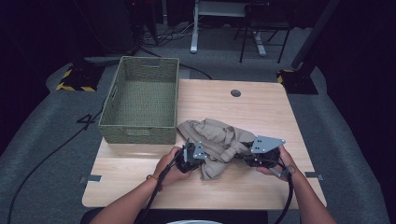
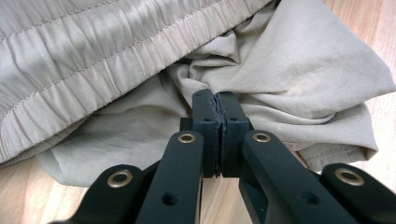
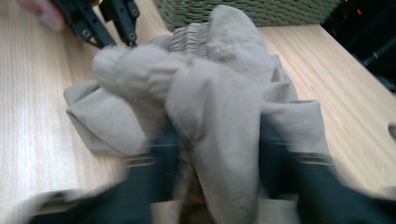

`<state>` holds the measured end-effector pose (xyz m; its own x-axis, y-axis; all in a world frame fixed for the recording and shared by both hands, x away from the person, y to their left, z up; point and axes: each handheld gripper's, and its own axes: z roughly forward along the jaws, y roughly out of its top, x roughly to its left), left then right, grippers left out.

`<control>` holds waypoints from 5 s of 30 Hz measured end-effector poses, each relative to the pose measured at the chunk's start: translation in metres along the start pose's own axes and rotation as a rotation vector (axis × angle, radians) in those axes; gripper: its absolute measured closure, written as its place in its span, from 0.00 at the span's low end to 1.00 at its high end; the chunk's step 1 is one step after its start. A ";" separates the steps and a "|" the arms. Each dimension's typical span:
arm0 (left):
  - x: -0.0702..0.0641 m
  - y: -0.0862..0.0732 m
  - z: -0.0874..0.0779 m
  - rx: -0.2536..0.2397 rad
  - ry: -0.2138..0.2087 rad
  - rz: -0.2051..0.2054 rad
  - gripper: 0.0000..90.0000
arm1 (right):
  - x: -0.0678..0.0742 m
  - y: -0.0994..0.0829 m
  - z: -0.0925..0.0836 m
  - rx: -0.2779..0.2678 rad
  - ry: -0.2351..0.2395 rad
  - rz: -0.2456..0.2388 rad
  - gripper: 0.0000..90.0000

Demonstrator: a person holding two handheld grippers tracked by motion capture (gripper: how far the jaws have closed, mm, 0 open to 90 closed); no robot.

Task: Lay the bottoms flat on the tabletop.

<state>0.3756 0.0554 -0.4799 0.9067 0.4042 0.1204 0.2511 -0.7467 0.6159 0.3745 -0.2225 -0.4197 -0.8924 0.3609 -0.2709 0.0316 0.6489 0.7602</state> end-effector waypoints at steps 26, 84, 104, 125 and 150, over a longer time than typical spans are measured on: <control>-0.042 -0.017 -0.032 0.047 -0.120 0.152 0.98 | -0.165 -0.092 0.012 0.242 -0.511 0.883 0.63; -0.018 -0.065 -0.069 -0.027 0.007 -0.103 0.73 | -0.127 -0.105 -0.004 0.181 -0.439 0.688 0.36; -0.017 0.012 0.003 -0.022 -0.024 -0.061 0.38 | 0.017 -0.099 -0.016 0.191 -0.118 0.427 0.39; 0.023 0.015 -0.033 -0.062 0.167 -0.129 0.96 | -0.037 -0.045 -0.122 -0.109 -0.344 0.400 0.97; 0.001 -0.003 -0.045 -0.077 0.114 -0.082 0.35 | -0.050 -0.058 -0.106 -0.033 -0.403 0.500 0.37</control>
<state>0.3604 0.0818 -0.4472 0.8390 0.5224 0.1523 0.2918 -0.6681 0.6845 0.3696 -0.3493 -0.3873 -0.5338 0.8422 -0.0753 0.3804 0.3188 0.8682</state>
